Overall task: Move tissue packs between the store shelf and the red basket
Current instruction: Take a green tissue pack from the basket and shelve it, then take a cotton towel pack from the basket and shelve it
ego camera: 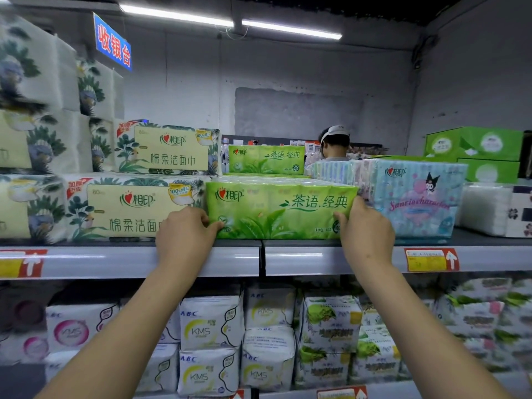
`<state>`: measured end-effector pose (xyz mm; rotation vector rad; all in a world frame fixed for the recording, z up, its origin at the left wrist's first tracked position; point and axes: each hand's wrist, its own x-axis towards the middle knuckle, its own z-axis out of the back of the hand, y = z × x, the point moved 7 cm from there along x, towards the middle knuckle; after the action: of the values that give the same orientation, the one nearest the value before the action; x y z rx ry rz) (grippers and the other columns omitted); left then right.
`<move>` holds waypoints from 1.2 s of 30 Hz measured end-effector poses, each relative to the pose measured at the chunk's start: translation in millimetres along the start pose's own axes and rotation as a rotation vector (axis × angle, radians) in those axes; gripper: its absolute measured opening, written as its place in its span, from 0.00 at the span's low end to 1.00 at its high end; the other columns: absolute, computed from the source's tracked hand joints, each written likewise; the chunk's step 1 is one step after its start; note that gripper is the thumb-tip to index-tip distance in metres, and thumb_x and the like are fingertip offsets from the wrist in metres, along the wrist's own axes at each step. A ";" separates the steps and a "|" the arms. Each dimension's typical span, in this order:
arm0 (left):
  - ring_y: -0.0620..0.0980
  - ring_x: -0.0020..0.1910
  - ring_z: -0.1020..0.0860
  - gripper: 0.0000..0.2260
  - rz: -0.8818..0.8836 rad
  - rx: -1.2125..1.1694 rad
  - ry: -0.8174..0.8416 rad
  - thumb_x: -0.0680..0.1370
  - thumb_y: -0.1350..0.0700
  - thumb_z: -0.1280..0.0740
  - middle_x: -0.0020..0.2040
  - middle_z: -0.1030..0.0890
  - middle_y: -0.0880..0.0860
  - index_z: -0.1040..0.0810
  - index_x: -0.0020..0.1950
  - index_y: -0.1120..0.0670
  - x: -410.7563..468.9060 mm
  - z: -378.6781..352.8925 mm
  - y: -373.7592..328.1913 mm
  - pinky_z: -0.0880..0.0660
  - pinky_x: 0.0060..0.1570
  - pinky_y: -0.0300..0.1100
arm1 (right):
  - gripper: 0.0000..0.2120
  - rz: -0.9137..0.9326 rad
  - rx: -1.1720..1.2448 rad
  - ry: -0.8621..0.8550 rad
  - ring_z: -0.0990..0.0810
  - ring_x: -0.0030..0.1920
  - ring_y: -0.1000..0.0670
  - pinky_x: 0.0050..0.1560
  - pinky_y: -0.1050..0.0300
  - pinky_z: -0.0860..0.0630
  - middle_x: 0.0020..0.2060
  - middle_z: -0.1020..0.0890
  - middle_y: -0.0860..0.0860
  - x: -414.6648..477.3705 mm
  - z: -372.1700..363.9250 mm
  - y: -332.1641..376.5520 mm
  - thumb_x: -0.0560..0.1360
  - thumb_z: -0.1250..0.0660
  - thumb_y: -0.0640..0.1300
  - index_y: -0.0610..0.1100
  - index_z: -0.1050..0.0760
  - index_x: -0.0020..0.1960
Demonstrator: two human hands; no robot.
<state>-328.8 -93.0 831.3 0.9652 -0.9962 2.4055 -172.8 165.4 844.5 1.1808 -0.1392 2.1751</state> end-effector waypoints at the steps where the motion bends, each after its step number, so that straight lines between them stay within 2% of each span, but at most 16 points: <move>1: 0.60 0.44 0.21 0.15 -0.001 0.003 -0.003 0.72 0.45 0.28 0.40 0.17 0.59 0.18 0.45 0.56 -0.2 -0.1 -0.2 0.34 0.36 0.42 | 0.19 0.000 -0.006 -0.002 0.20 0.49 0.40 0.37 0.54 0.36 0.49 0.19 0.41 0.1 -0.7 -0.2 0.79 0.41 0.51 0.38 0.32 0.62; 8: 0.61 0.41 0.21 0.15 -0.034 0.070 -0.006 0.74 0.44 0.31 0.39 0.18 0.59 0.19 0.43 0.57 -6.0 1.4 -4.7 0.35 0.34 0.43 | 0.18 -0.027 0.035 -0.055 0.20 0.47 0.39 0.35 0.54 0.35 0.50 0.19 0.40 -6.2 -2.6 -0.7 0.79 0.39 0.51 0.37 0.33 0.59; 11: 0.61 0.41 0.21 0.14 -0.091 0.067 0.001 0.77 0.47 0.34 0.39 0.17 0.59 0.17 0.47 0.57 -10.5 0.6 -2.2 0.33 0.33 0.42 | 0.17 -0.029 0.099 -0.063 0.21 0.48 0.38 0.36 0.51 0.31 0.49 0.20 0.39 -10.4 -3.1 -1.0 0.78 0.38 0.49 0.36 0.32 0.59; 16: 0.62 0.44 0.20 0.13 -0.159 0.019 0.101 0.80 0.51 0.38 0.41 0.16 0.60 0.17 0.55 0.54 -12.5 4.6 -0.3 0.35 0.35 0.43 | 0.18 -0.059 0.151 0.030 0.24 0.56 0.38 0.47 0.47 0.26 0.56 0.23 0.39 -14.4 -10.0 -3.7 0.78 0.37 0.47 0.38 0.30 0.63; 19: 0.61 0.49 0.20 0.14 -0.156 0.010 0.171 0.80 0.50 0.39 0.45 0.16 0.59 0.19 0.60 0.54 -14.6 7.5 -2.8 0.31 0.40 0.44 | 0.20 -0.069 0.190 0.081 0.27 0.60 0.39 0.52 0.47 0.27 0.60 0.25 0.39 -15.4 -9.8 -3.4 0.78 0.37 0.47 0.37 0.32 0.66; 20: 0.60 0.49 0.20 0.14 -0.136 -0.027 0.196 0.79 0.50 0.38 0.45 0.16 0.59 0.20 0.61 0.54 -15.8 7.1 -1.2 0.29 0.43 0.44 | 0.21 -0.060 0.211 0.096 0.28 0.60 0.40 0.53 0.48 0.27 0.60 0.26 0.40 -16.4 -8.9 -2.9 0.78 0.37 0.49 0.37 0.33 0.66; 22: 0.58 0.43 0.19 0.14 -0.059 -0.216 0.243 0.78 0.52 0.36 0.39 0.16 0.58 0.21 0.60 0.57 -19.5 5.7 5.4 0.24 0.47 0.46 | 0.24 -0.020 0.272 0.120 0.29 0.60 0.41 0.54 0.51 0.29 0.60 0.26 0.41 -20.7 -5.7 -2.3 0.78 0.38 0.52 0.37 0.33 0.66; 24: 0.56 0.36 0.19 0.13 0.041 -0.447 0.283 0.78 0.55 0.34 0.32 0.19 0.55 0.22 0.60 0.59 -26.2 5.3 11.7 0.21 0.48 0.55 | 0.25 0.020 0.370 0.128 0.30 0.62 0.43 0.57 0.53 0.30 0.62 0.28 0.42 -27.8 -0.4 -3.4 0.78 0.40 0.55 0.37 0.33 0.66; 25: 0.55 0.36 0.20 0.12 0.081 -0.533 0.300 0.78 0.57 0.34 0.32 0.20 0.55 0.22 0.59 0.60 -30.4 5.6 13.1 0.21 0.48 0.56 | 0.25 0.025 0.431 0.132 0.31 0.64 0.44 0.60 0.53 0.31 0.64 0.29 0.43 -31.8 2.7 -5.0 0.78 0.41 0.55 0.37 0.34 0.67; 27: 0.56 0.42 0.20 0.09 0.146 -0.662 0.337 0.78 0.59 0.34 0.40 0.19 0.59 0.22 0.57 0.59 -40.3 6.8 13.2 0.21 0.48 0.52 | 0.24 -0.005 0.559 0.123 0.29 0.64 0.46 0.61 0.53 0.30 0.65 0.29 0.45 -40.1 11.3 -11.1 0.79 0.40 0.54 0.39 0.33 0.68; 29: 0.56 0.47 0.19 0.07 0.187 -0.770 0.344 0.78 0.60 0.35 0.47 0.18 0.61 0.23 0.56 0.57 -49.8 10.9 11.6 0.22 0.47 0.46 | 0.19 -0.082 0.700 0.096 0.25 0.55 0.50 0.52 0.58 0.27 0.58 0.25 0.48 -47.6 21.2 -21.9 0.78 0.39 0.53 0.42 0.29 0.63; 31: 0.55 0.47 0.19 0.07 0.226 -0.853 0.337 0.79 0.60 0.35 0.48 0.18 0.60 0.22 0.55 0.59 -58.1 14.9 13.2 0.21 0.46 0.42 | 0.13 -0.164 0.845 0.096 0.24 0.47 0.56 0.42 0.65 0.30 0.50 0.22 0.52 -55.3 26.0 -34.5 0.78 0.39 0.53 0.45 0.26 0.56; 32: 0.54 0.47 0.18 0.07 0.248 -0.892 0.332 0.79 0.60 0.36 0.47 0.18 0.58 0.22 0.55 0.59 -61.9 17.1 14.3 0.21 0.47 0.42 | 0.11 -0.194 0.898 0.112 0.24 0.46 0.57 0.40 0.66 0.31 0.47 0.21 0.54 -58.8 26.1 -40.3 0.78 0.39 0.52 0.46 0.25 0.53; 34: 0.54 0.47 0.19 0.06 0.293 -0.963 0.320 0.80 0.59 0.37 0.46 0.18 0.57 0.21 0.52 0.57 -69.1 20.8 16.3 0.22 0.48 0.44 | 0.09 -0.226 0.954 0.157 0.23 0.48 0.55 0.42 0.61 0.30 0.44 0.22 0.57 -64.9 23.0 -50.4 0.78 0.39 0.52 0.47 0.24 0.50; 36: 0.53 0.47 0.19 0.05 0.326 -1.002 0.313 0.80 0.58 0.37 0.45 0.19 0.56 0.21 0.50 0.55 -76.8 24.2 16.3 0.23 0.48 0.44 | 0.09 -0.248 0.964 0.203 0.21 0.50 0.52 0.46 0.56 0.27 0.45 0.21 0.56 -70.1 18.3 -58.8 0.78 0.39 0.52 0.47 0.24 0.50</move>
<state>-272.9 -126.9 781.4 0.0645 -2.0068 1.7464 -98.5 170.0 788.4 1.3267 1.1909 2.1327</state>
